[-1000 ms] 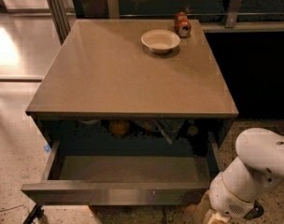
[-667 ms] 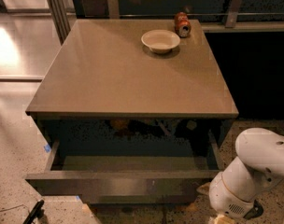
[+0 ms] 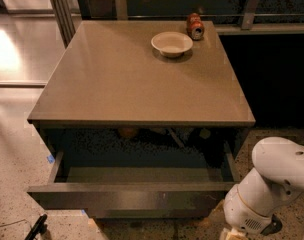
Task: Close top drawer
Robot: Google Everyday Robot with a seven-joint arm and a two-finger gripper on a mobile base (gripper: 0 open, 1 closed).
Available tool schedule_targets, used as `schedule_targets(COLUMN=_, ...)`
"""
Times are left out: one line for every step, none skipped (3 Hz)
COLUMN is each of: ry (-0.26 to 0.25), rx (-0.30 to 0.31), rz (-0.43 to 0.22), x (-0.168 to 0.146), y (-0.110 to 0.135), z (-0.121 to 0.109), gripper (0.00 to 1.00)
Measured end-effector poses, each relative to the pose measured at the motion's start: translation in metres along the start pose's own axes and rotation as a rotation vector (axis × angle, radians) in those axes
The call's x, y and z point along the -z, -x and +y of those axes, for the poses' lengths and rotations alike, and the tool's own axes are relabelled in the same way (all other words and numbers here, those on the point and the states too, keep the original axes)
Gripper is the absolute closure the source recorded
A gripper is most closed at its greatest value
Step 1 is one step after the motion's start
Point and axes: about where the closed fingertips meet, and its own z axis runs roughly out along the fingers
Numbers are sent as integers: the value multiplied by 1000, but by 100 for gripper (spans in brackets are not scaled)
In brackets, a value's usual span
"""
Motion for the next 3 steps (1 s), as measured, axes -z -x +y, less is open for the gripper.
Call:
schedule_targets(ry=0, rx=0, rz=0, x=0, y=0, z=0, gripper=54)
schedule_targets(ry=0, rx=0, rz=0, x=0, y=0, z=0, gripper=76)
schedule_targets(ry=0, rx=0, rz=0, x=0, y=0, z=0, gripper=98)
